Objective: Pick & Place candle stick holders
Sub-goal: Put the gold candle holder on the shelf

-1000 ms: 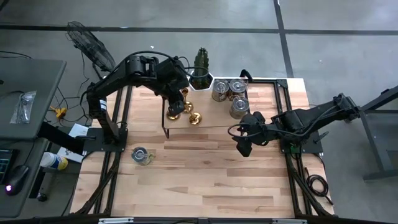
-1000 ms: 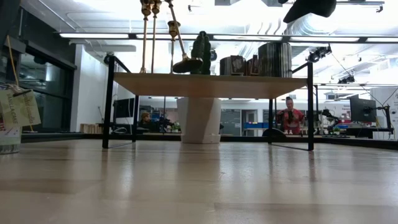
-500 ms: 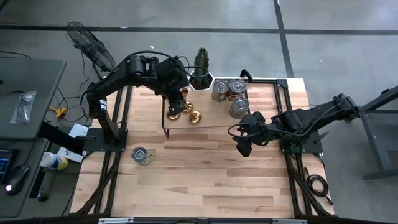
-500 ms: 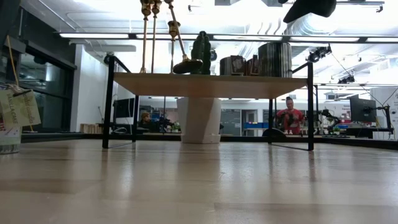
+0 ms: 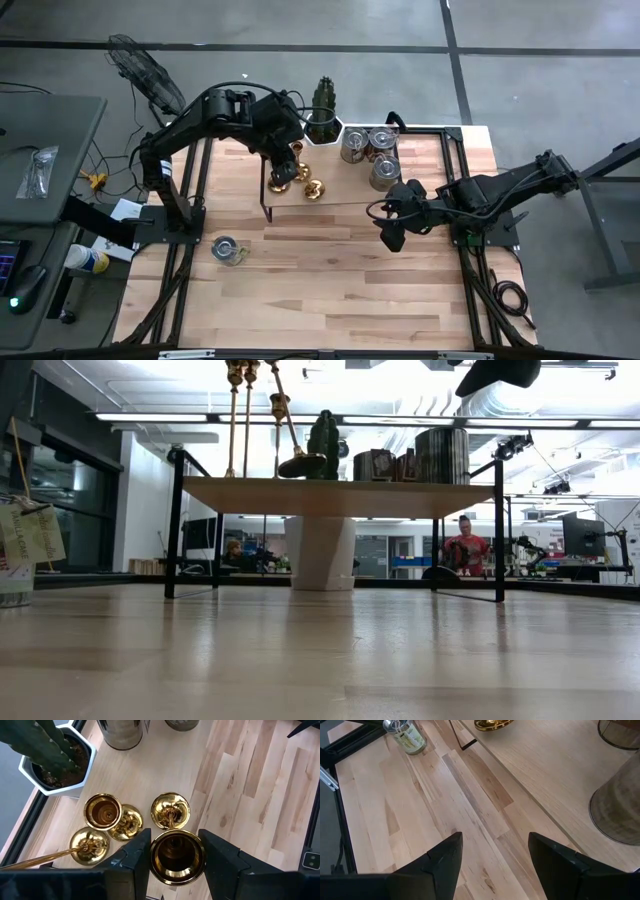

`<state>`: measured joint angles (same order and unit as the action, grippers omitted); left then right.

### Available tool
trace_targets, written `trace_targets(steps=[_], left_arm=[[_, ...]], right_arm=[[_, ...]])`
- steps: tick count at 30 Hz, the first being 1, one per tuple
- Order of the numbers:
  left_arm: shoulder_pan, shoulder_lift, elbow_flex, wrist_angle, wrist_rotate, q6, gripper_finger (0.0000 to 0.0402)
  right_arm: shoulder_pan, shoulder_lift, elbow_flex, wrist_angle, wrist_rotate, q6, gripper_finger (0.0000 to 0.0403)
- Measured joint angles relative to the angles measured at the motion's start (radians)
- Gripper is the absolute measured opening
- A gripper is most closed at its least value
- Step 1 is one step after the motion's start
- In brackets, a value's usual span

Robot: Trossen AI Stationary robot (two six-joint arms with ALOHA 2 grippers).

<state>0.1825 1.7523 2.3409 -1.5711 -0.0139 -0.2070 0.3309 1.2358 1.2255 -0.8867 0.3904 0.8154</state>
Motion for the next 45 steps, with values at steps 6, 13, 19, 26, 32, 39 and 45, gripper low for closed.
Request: trace_targets(steps=[6, 13, 19, 26, 32, 39, 45], left_arm=[[0.0, 0.0, 0.0, 0.0, -0.001, 0.0, 0.0139], [0.0, 0.0, 0.0, 0.0, -0.005, 0.019, 0.0139], [0.0, 0.0, 0.0, 0.0, -0.018, 0.023, 0.0139], [0.0, 0.0, 0.0, 0.0, -0.02, 0.045, 0.0139], [0.0, 0.0, 0.0, 0.0, 0.001, 0.069, 0.0139], [0.0, 0.0, 0.0, 0.0, -0.002, 0.074, 0.0139], [0.0, 0.014, -0.001, 0.0, -0.003, 0.076, 0.0139]], right_arm=[[0.0, 0.0, 0.0, 0.0, 0.0, 0.0, 0.022], [0.0, 0.0, 0.0, 0.0, 0.0, 0.003, 0.022], [0.0, 0.0, 0.0, 0.0, 0.0, 0.003, 0.022], [0.0, 0.0, 0.0, 0.0, 0.0, 0.003, 0.022], [0.0, 0.0, 0.0, 0.0, 0.0, 0.003, 0.022], [0.0, 0.013, 0.0, 0.097, 0.022, -0.058, 0.022], [-0.005, 0.057, 0.0, 0.151, 0.028, -0.125, 0.022]])
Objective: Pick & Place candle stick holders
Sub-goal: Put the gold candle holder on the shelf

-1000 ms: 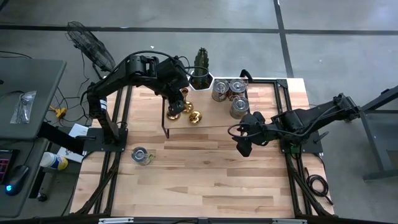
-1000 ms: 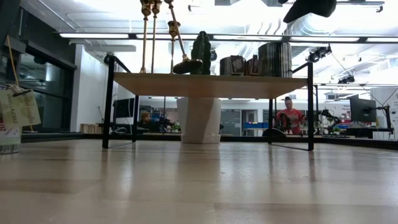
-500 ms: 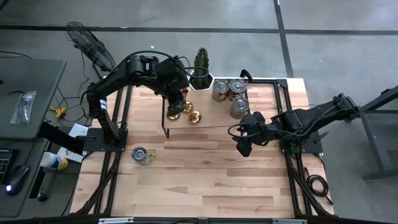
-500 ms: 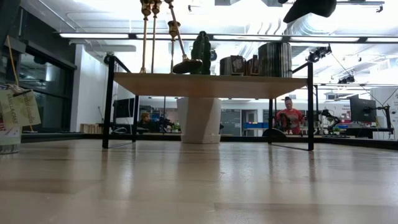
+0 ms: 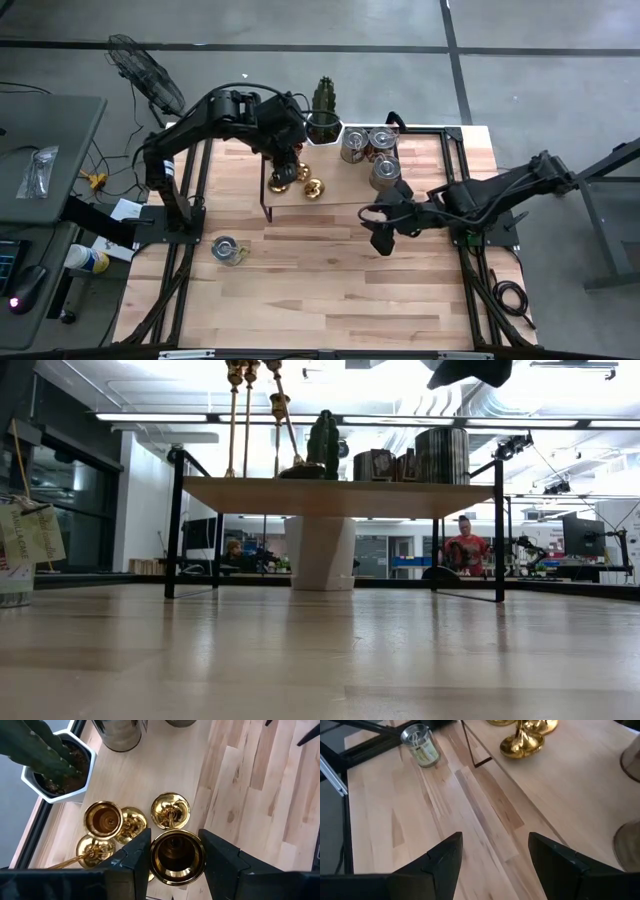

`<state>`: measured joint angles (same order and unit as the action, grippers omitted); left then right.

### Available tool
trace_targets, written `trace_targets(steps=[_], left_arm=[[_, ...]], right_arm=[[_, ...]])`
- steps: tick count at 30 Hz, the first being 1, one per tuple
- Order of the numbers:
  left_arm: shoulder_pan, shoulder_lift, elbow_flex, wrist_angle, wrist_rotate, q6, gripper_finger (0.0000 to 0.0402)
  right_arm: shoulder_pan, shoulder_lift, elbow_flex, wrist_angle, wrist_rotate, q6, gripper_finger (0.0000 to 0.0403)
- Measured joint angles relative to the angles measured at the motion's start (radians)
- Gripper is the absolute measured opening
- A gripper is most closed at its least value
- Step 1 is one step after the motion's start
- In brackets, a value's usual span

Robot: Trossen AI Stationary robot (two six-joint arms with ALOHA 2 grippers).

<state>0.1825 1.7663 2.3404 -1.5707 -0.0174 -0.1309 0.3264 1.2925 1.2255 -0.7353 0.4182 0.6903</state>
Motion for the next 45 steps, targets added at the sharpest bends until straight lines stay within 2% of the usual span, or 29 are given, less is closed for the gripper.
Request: trace_targets(steps=[5, 8, 12, 19, 25, 31, 38, 45], left_arm=[[-0.002, 0.012, 0.002, 0.0, 0.0, 0.011, 0.0139], [0.0, 0.022, -0.001, 0.007, -0.001, 0.018, 0.0139], [0.0, 0.032, 0.001, 0.011, 0.004, 0.022, 0.0139], [0.0, 0.031, 0.001, 0.001, 0.005, 0.022, 0.0139], [0.0, 0.031, 0.001, 0.001, 0.006, 0.022, 0.0139], [0.0, 0.031, 0.001, 0.001, 0.007, 0.022, 0.0139], [0.0, 0.031, 0.001, 0.001, 0.007, 0.022, 0.0139], [0.0, 0.032, 0.001, 0.001, 0.007, 0.022, 0.0139]], right_arm=[[-0.001, 0.008, 0.0, 0.018, 0.006, -0.004, 0.022], [-0.002, 0.008, 0.0, 0.057, 0.048, -0.015, 0.022], [-0.007, 0.022, 0.0, 0.15, 0.105, -0.079, 0.022], [-0.06, 0.102, 0.0, 0.33, 0.106, -0.193, 0.022], [-0.145, 0.184, 0.0, 0.547, 0.05, -0.328, 0.022], [-0.237, 0.238, 0.0, 0.653, 0.045, -0.364, 0.022], [-0.302, 0.331, 0.0, 0.834, -0.083, -0.568, 0.022], [-0.325, 0.378, 0.0, 0.913, -0.076, -0.582, 0.022]])
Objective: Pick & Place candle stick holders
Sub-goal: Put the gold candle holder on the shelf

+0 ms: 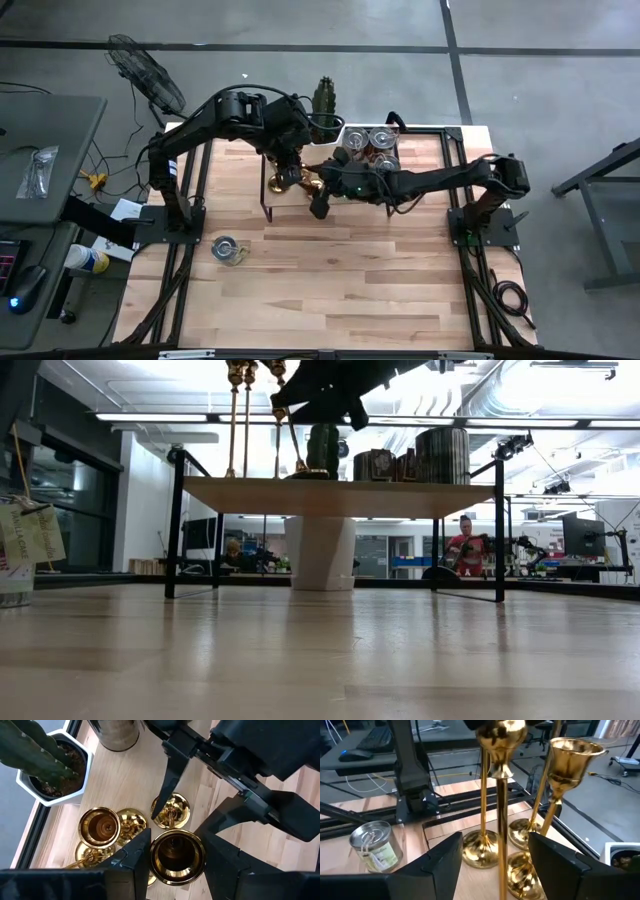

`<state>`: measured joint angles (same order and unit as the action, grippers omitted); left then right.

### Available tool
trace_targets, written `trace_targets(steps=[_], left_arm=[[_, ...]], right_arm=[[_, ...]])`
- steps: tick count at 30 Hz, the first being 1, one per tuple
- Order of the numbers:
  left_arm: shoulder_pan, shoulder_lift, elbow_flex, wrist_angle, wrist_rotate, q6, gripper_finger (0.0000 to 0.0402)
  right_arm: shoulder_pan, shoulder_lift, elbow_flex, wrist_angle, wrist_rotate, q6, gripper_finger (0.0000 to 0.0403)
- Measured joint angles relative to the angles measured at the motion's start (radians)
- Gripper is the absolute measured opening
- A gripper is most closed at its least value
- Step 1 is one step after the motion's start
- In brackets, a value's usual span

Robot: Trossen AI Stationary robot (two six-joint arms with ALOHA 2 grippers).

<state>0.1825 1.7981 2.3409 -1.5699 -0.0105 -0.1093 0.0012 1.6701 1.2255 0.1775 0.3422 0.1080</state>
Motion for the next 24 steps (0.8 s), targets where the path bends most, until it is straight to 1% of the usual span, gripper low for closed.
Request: trace_targets(steps=[3, 6, 9, 17, 22, 24], left_arm=[[0.0, 0.0, 0.0, 0.0, 0.0, 0.0, 0.0139], [0.0, 0.0, 0.0, -0.001, 0.0, 0.0, 0.0139], [0.0, 0.0, 0.0, -0.001, 0.0, 0.0, 0.0139], [0.0, 0.0, -0.001, -0.001, -0.003, -0.001, 0.0149], [0.0, 0.0, -0.001, 0.0, -0.008, 0.0, 0.0151], [0.0, 0.001, -0.001, 0.001, -0.016, 0.01, 0.0151]], right_arm=[[-0.003, 0.001, 0.0, 0.026, -0.001, 0.0, 0.0218], [-0.003, 0.001, 0.0, 0.044, 0.0, 0.002, 0.0203], [-0.004, 0.001, 0.0, 0.051, 0.003, 0.001, 0.017], [-0.024, 0.0, 0.0, 0.052, 0.003, 0.001, 0.0065], [-0.03, 0.0, 0.0, 0.051, -0.015, -0.006, 0.0018], [-0.03, 0.0, 0.0, 0.051, -0.015, -0.009, 0.0013]])
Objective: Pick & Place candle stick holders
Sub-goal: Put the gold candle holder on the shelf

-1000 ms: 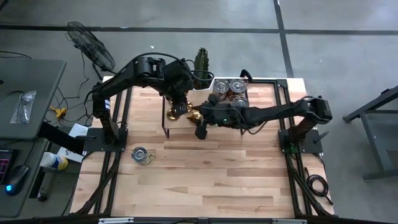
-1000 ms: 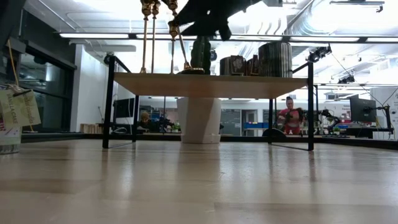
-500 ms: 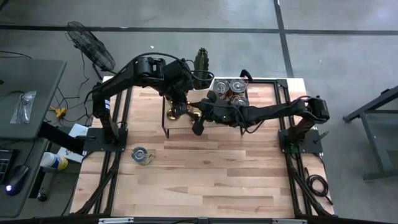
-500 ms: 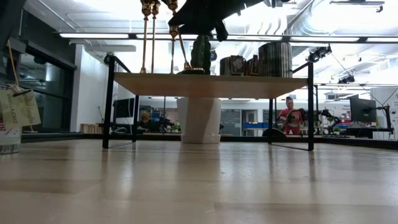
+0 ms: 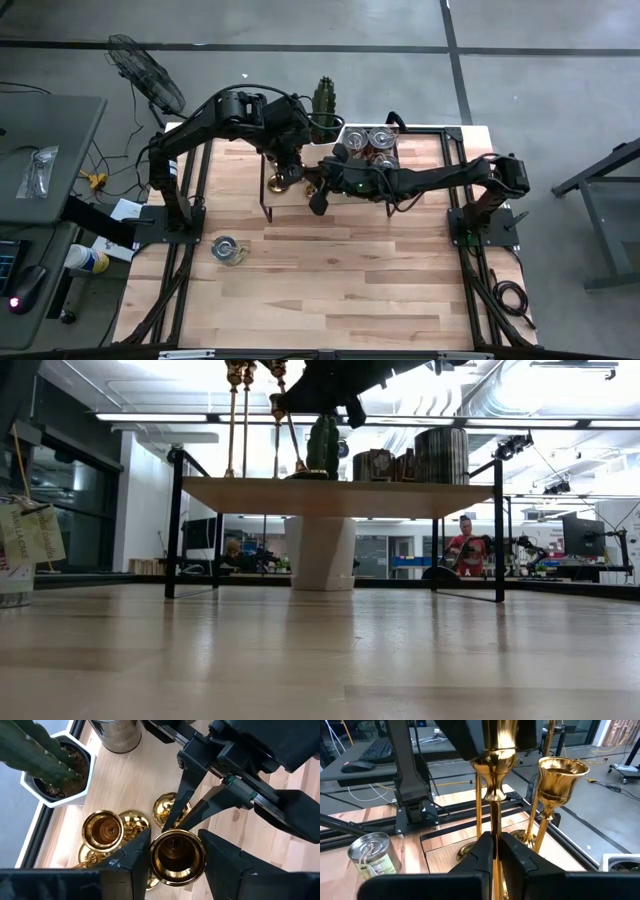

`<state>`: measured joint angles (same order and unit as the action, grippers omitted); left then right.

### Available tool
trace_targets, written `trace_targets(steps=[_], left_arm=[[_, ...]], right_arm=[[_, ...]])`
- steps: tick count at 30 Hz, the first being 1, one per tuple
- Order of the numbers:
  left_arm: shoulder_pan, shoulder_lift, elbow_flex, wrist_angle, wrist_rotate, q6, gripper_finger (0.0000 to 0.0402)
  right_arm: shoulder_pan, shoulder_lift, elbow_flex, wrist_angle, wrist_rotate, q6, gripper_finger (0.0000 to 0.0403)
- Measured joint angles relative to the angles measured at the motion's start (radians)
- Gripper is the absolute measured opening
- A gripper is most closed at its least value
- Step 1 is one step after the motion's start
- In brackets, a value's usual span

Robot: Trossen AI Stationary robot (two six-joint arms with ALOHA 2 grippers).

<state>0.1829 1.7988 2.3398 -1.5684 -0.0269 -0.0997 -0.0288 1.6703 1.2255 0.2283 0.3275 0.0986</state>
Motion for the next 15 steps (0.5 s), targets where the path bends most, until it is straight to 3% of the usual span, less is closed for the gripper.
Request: trace_targets(steps=[7, 15], left_arm=[[0.0, 0.0, 0.0, -0.004, 0.011, 0.072, 0.0162], [-0.001, -0.005, -0.002, -0.007, 0.017, 0.092, 0.0243]], right_arm=[[0.0, 0.0, 0.0, 0.0, -0.017, 0.004, 0.0008], [-0.001, -0.001, 0.0, -0.007, -0.016, 0.015, 0.0006]])
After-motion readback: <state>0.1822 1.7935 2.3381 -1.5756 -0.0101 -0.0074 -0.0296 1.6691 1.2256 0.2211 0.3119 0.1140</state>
